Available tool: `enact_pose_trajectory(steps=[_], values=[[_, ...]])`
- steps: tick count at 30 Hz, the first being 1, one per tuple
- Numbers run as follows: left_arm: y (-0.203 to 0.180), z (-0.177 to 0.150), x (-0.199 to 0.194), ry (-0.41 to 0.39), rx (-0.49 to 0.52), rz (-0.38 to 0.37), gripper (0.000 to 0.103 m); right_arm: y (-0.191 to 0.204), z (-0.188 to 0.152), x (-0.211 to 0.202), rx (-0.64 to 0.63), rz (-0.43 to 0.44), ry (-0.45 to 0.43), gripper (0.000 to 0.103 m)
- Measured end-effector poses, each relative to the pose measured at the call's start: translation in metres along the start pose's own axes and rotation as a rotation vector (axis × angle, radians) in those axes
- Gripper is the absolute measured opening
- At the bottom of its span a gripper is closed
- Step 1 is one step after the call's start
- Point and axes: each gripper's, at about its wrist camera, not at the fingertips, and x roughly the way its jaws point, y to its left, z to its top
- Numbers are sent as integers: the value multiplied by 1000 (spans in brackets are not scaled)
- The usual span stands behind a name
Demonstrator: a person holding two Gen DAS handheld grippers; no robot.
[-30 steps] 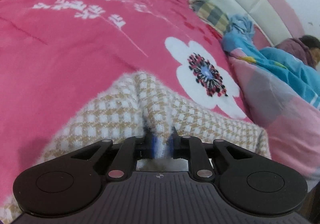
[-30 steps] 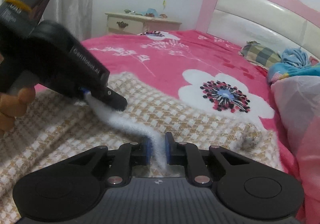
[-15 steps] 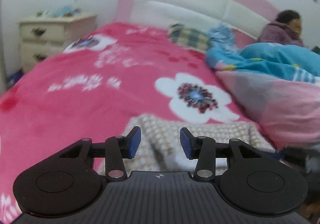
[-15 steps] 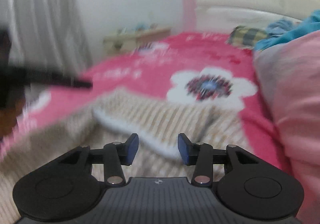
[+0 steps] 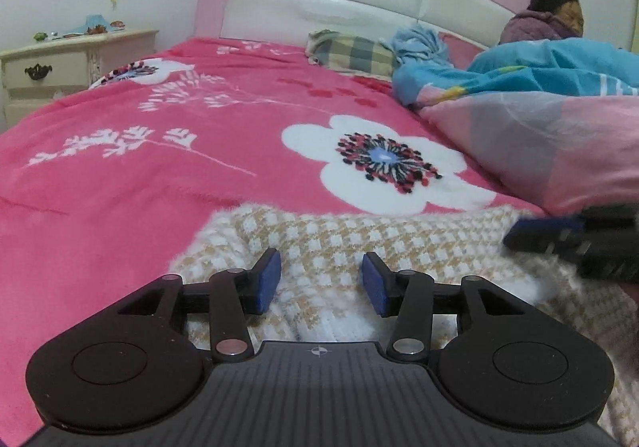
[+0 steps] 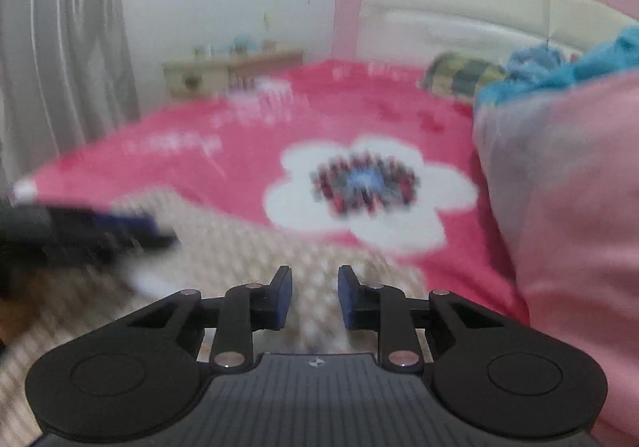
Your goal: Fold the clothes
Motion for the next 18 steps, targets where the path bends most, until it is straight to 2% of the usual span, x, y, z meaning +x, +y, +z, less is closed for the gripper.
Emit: enact_pose_trajectory(steps=[1, 3, 6, 9, 12, 14, 16, 18], values=[[-1, 0, 0, -2, 3, 2, 47, 1, 3, 1, 4, -7, -14, 26], [-1, 0, 1, -4, 2, -2, 47, -7, -1, 17, -3, -71, 35, 25], [0, 0, 4, 0, -4, -20, 48, -37, -18, 25, 73, -68, 64, 29], [-1, 3, 3, 10, 4, -17, 48, -37, -12, 18, 103, -73, 64, 29], [-3, 9, -3, 27, 10, 0, 47, -31, 0, -14, 142, -80, 1, 28], [-3, 13, -17, 27, -13, 4, 49, -33, 5, -45, 177, -51, -19, 28], [-5, 15, -32, 9, -18, -12, 52, -35, 4, -69, 183, -51, -5, 28], [-13, 13, -38, 17, 29, -33, 54, -38, -5, -73, 164, -99, 48, 29]])
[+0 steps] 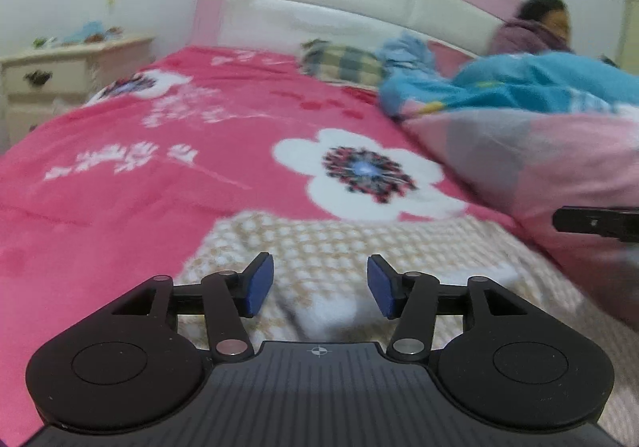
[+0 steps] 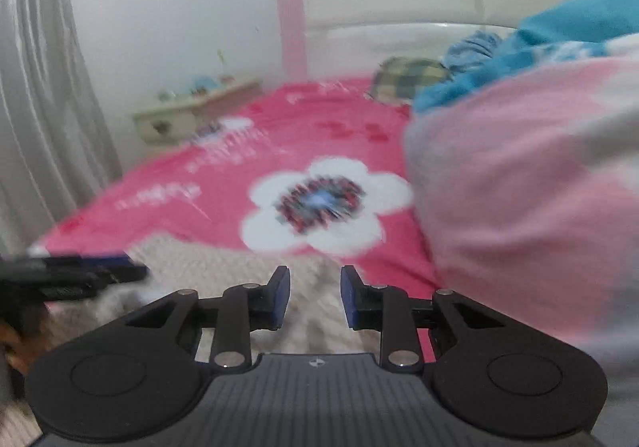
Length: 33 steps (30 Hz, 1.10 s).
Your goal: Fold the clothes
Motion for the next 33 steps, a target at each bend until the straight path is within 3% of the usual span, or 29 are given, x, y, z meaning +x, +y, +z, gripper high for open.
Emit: enact_pose_trajectory(steps=[3, 4, 7, 9, 13, 16, 18, 20, 22, 26, 28, 31, 33], values=[[-10, -11, 23, 123, 40, 58, 56, -11, -31, 41, -19, -63, 172, 28], [-9, -13, 24, 117, 14, 67, 57, -14, -38, 45, -14, -60, 174, 28], [-10, -6, 18, 111, -55, 90, 56, -12, -21, 17, 16, -51, 156, 29], [-12, 0, 0, 93, -47, 79, 56, -10, -10, -24, -1, -3, 145, 29], [-14, 8, -41, 125, -10, 71, 56, -9, -17, -93, 4, 64, 225, 29], [-14, 0, -60, 181, -29, 48, 57, -5, -62, -90, -1, 54, 334, 29], [-16, -8, -63, 215, -35, 56, 57, 0, -97, -74, -53, 17, 335, 30], [-19, -15, -67, 249, -66, 75, 56, 5, -95, -76, -76, -5, 352, 30], [-24, -17, -81, 258, -96, 37, 56, 4, -77, -101, -51, 3, 356, 30], [-57, -33, -124, 300, -45, -134, 56, 11, -64, -162, -80, 48, 361, 30], [-87, -51, -137, 339, 22, -226, 56, 19, -82, -176, -103, 80, 401, 31], [-134, -82, -150, 394, 144, -342, 56, 29, -141, -161, -157, 17, 516, 36], [-161, -101, -158, 421, 220, -388, 56, 27, -150, -173, -105, 14, 505, 38]])
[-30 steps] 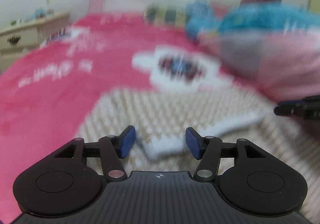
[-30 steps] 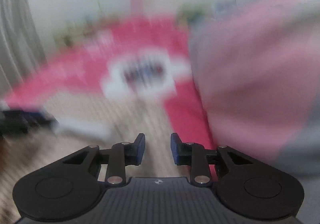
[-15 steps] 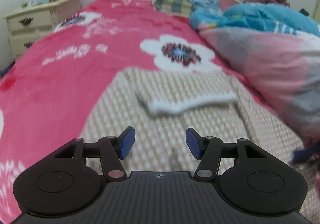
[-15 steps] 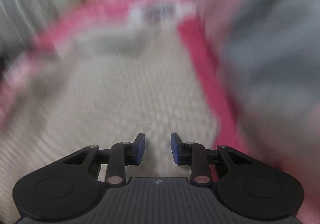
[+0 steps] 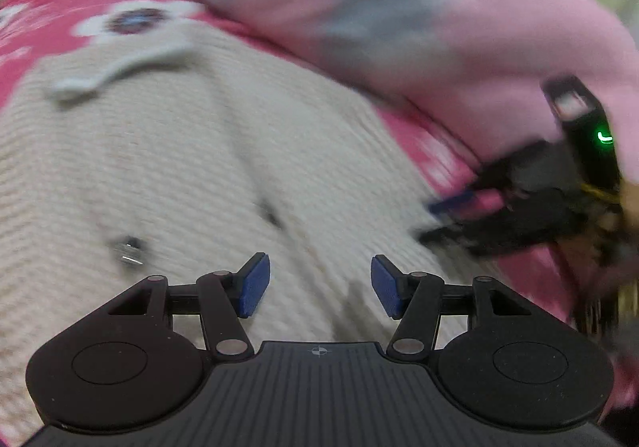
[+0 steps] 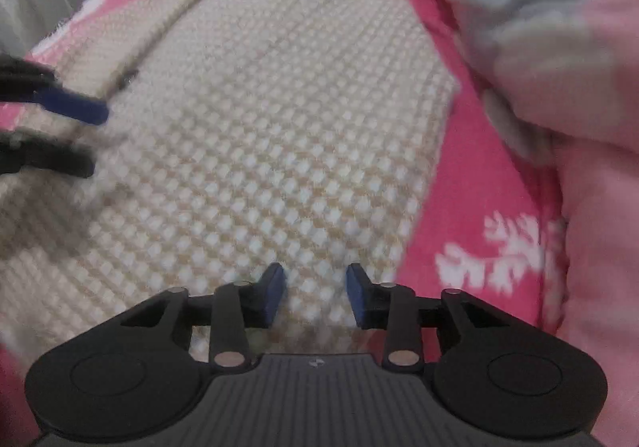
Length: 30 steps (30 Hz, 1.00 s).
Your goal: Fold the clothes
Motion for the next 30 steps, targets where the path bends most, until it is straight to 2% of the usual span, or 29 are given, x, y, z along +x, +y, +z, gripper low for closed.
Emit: enact_pose_trajectory(steps=[2, 4, 7, 10, 12, 15, 21, 24, 28, 30], values=[[-22, -10, 6, 36, 39, -22, 56, -7, -8, -22, 88, 39, -53, 38], [-34, -19, 6, 68, 26, -57, 56, -20, -20, -43, 208, 103, -98, 47], [-50, -33, 4, 91, 40, -87, 57, -32, -42, -37, 365, 200, -48, 47], [-62, -48, 11, 118, 80, -63, 57, -36, -62, -23, 487, 302, -24, 49], [-69, -56, 14, 108, 112, -39, 57, -36, -70, -15, 546, 367, -24, 49], [-76, -60, 18, 100, 158, -17, 57, -40, -72, -12, 591, 415, -22, 48], [-69, -58, 23, 102, 154, -37, 59, -36, -83, -9, 583, 480, 32, 48], [-72, -60, 18, 96, 146, -40, 59, -31, -92, -18, 593, 508, 57, 43], [-71, -62, 15, 84, 138, -39, 60, -25, -98, -39, 606, 532, 3, 43], [-70, -62, 14, 81, 123, -40, 60, -21, -99, -36, 604, 517, 17, 43]])
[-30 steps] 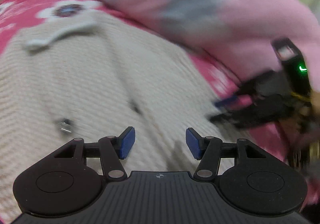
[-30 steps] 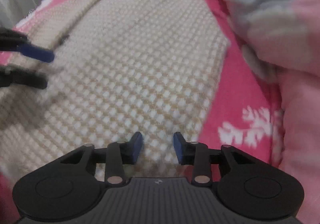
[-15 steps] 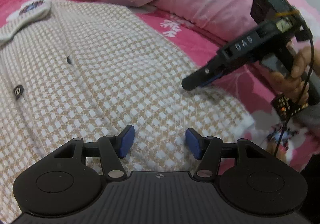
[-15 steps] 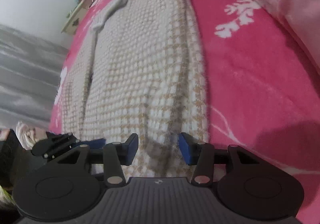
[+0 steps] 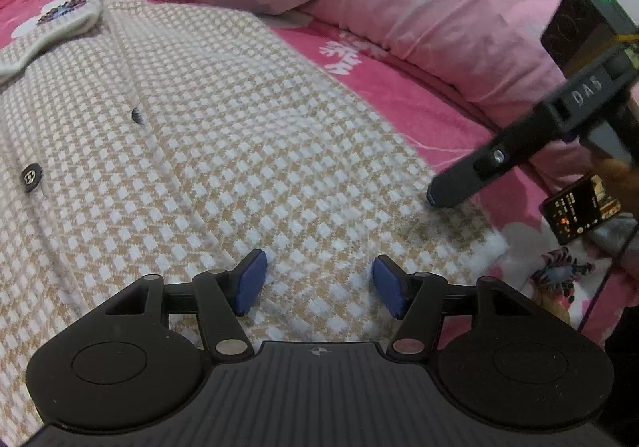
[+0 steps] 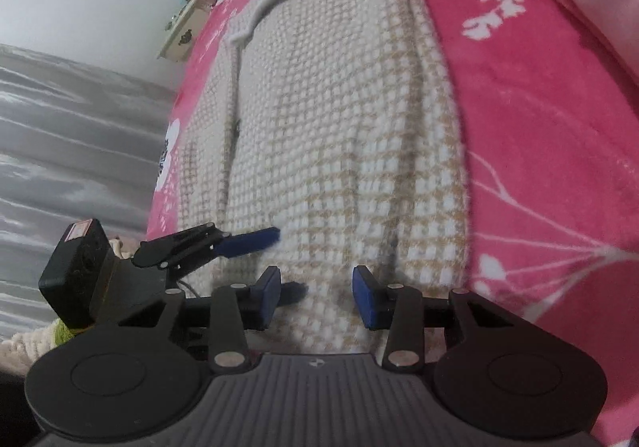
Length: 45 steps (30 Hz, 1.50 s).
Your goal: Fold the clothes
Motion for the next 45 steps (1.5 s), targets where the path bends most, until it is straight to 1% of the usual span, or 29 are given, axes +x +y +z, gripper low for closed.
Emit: enact_pose_trajectory(steps=[2, 3, 6, 7, 8, 9, 12, 20, 23, 28, 31, 35, 38, 39, 40, 42, 45], values=[[1, 0, -1, 1, -11, -1, 60, -7, -4, 13, 25, -65, 46, 45], [2, 0, -1, 3, -15, -2, 60, -13, -7, 21, 52, -83, 74, 43], [2, 0, -1, 6, -19, -5, 61, -25, -11, 30, 119, -33, 75, 42], [3, 0, -1, 6, -18, -5, 61, -25, -11, 30, 113, -29, 71, 37], [3, -1, -1, 5, -15, -5, 61, -24, -11, 30, 101, -27, 69, 30], [2, -1, -1, 4, -13, -4, 61, -22, -11, 28, 86, -25, 70, 20], [2, 1, -1, 10, -9, 1, 61, -17, -12, 20, 48, -39, 54, 16], [1, 6, -6, 16, -35, -29, 61, -10, -14, -11, 11, -51, 4, 15], [-4, 7, -8, 18, -23, -46, 61, -10, -13, -20, -4, -64, -8, 15], [-13, 4, -7, 26, 25, -62, 61, -20, -17, -16, -4, -112, 2, 14], [-16, 3, -7, 28, 49, -59, 61, -22, -18, -13, 19, -110, 3, 12], [-15, 3, -10, 31, 47, -70, 61, -7, -15, -24, -53, -116, -17, 12], [-14, 2, -8, 40, 39, -87, 61, -16, -15, -22, -48, -158, -8, 12], [-15, 1, -7, 47, 38, -89, 61, -21, -15, -21, -25, -162, -8, 12], [-16, 1, -8, 48, 43, -87, 61, -23, -15, -22, -4, -148, -14, 11], [-19, -1, -9, 49, 54, -83, 61, -17, -15, -26, -26, -142, -24, 11], [-19, -2, -12, 50, 62, -84, 61, -10, -15, -23, -63, -157, -9, 11]])
